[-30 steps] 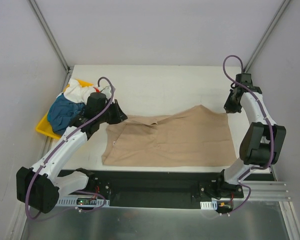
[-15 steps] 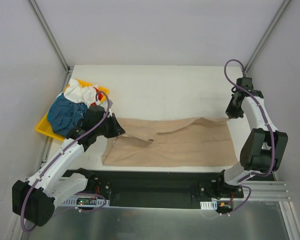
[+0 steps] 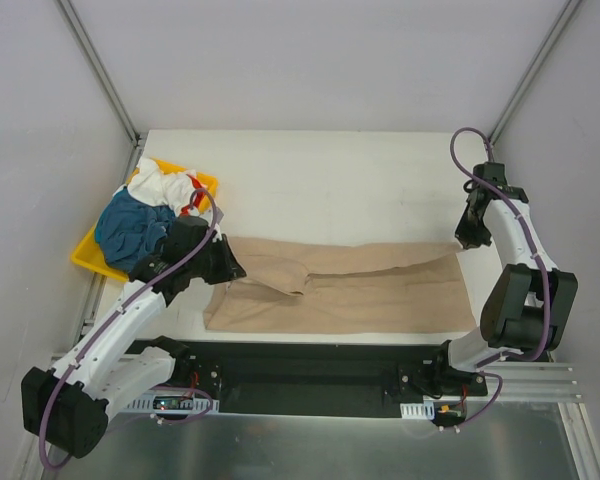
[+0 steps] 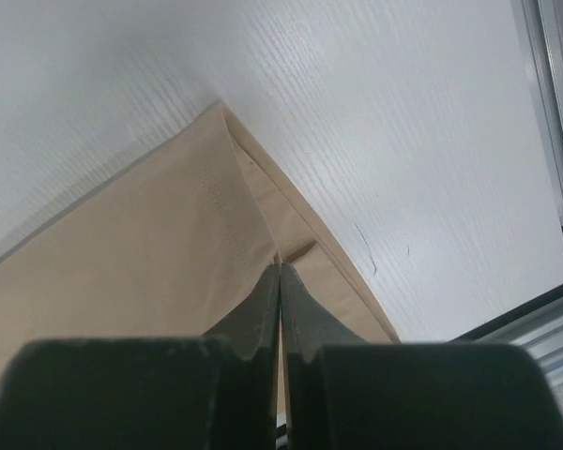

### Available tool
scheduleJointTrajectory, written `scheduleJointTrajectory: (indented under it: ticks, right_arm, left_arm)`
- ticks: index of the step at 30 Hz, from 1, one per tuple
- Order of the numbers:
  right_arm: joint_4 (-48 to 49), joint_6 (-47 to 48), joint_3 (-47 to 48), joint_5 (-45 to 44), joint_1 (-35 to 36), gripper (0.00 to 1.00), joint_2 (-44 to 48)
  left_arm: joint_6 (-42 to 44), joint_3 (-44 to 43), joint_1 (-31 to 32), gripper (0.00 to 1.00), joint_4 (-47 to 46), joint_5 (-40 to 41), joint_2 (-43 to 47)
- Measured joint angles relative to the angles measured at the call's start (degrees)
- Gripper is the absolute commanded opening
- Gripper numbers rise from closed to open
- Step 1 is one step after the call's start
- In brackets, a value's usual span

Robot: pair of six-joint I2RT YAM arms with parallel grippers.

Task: Fold and stack the t-shirts
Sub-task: Fold the other side of the tshirt into a rectangle, then rotate the tshirt 80 degrees

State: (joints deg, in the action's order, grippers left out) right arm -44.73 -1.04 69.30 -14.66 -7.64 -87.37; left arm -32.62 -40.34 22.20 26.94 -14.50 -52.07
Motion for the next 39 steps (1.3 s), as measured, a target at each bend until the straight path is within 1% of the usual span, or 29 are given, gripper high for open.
scheduleJointTrajectory:
  ticks: [5, 8, 9, 10, 12, 13, 14, 15, 16, 17, 18, 19, 20, 23, 26, 29, 33, 35, 39]
  right_arm:
    - [-0.8, -0.5, -1.3, -0.8, 0.0, 0.01, 0.0]
    - [-1.1, -1.1, -2.4, -1.1, 0.0, 0.06, 0.0]
    - [-1.4, -1.4, -2.8, -1.3, 0.0, 0.09, 0.0]
    - [-1.7, -1.7, -3.1, -1.5, 0.0, 0.11, 0.0]
    - [-2.1, -2.2, -3.8, -2.0, 0.0, 0.20, 0.0]
    - [-2.2, -2.5, -4.2, -2.3, 0.0, 0.29, 0.0]
    - [-2.4, -2.8, -4.7, -2.7, 0.0, 0.48, -0.1]
    - [-2.7, -3.1, -5.0, -3.2, 0.0, 0.57, -0.2]
    - [-2.8, -3.6, -5.1, -3.6, 0.0, 0.64, -0.5]
    - [-3.1, -3.8, -5.2, -4.0, 0.0, 0.93, -0.8]
    - [-3.4, -4.0, -5.2, -4.4, 0.0, 0.97, -1.0]
    - [-3.5, -4.5, -5.2, -4.7, 0.0, 0.97, -1.2]
    - [-3.8, -4.4, -5.2, -5.0, -0.1, 0.97, -1.2]
    - [-4.0, -4.3, -5.1, -5.0, -0.1, 0.97, -1.1]
    - [-3.7, -4.0, -5.2, -2.4, -0.1, 0.97, -0.4]
    - [-1.9, -3.3, -5.6, 3.5, -0.1, 0.97, 1.6]
    - [1.6, -2.9, -6.9, 15.0, -0.1, 0.97, 4.2]
    - [3.9, -3.0, -7.7, 20.7, 0.0, 0.97, 4.0]
    - [7.3, -3.3, -9.7, 28.5, 0.5, 0.97, 1.1]
  left_arm:
    - [0.0, 0.1, 0.0, 0.00, 1.1, -0.5, 0.7]
    - [0.0, 0.9, 0.0, 0.01, 1.4, -0.7, 0.2]
    - [-0.1, 1.0, 0.0, 0.05, 1.7, -0.9, -0.3]
    - [-0.2, 1.2, 0.0, 0.18, 2.0, -1.1, -0.9]
    - [-0.6, 1.6, 0.0, 0.38, 2.4, -1.2, -1.6]
    - [-0.9, 1.9, 0.0, 0.59, 2.6, -1.2, -1.8]
    - [-1.3, 2.1, 0.0, 0.64, 3.0, -1.2, -1.9]
    - [-1.2, 2.4, 0.0, 0.69, 3.2, -1.2, -2.0]
    - [-1.7, 2.5, 0.0, 0.82, 3.6, -1.2, -2.1]
    - [-2.0, 2.5, 0.0, 0.88, 4.0, -1.2, -2.1]
    - [-1.9, 2.5, 0.0, 0.93, 4.2, -1.2, -2.1]
    - [-2.1, 2.5, 0.0, 0.98, 4.3, -1.3, -2.1]
    - [-2.3, 2.5, 0.0, 0.99, 4.4, -1.3, -2.1]
    - [-2.5, 2.3, 0.0, 0.99, 4.9, -1.3, -2.1]
    - [-2.6, 1.2, 0.0, 0.99, 5.4, -1.3, -2.8]
    - [-2.6, -1.1, 0.0, 0.99, 4.7, -1.5, -5.6]
    - [-2.7, -2.4, 1.3, 0.99, 0.5, -2.4, -12.2]
    - [-2.7, -2.6, 2.3, 0.99, -1.9, -3.2, -16.6]
    - [-2.7, -5.0, 2.6, 0.99, -4.8, -3.0, -26.3]
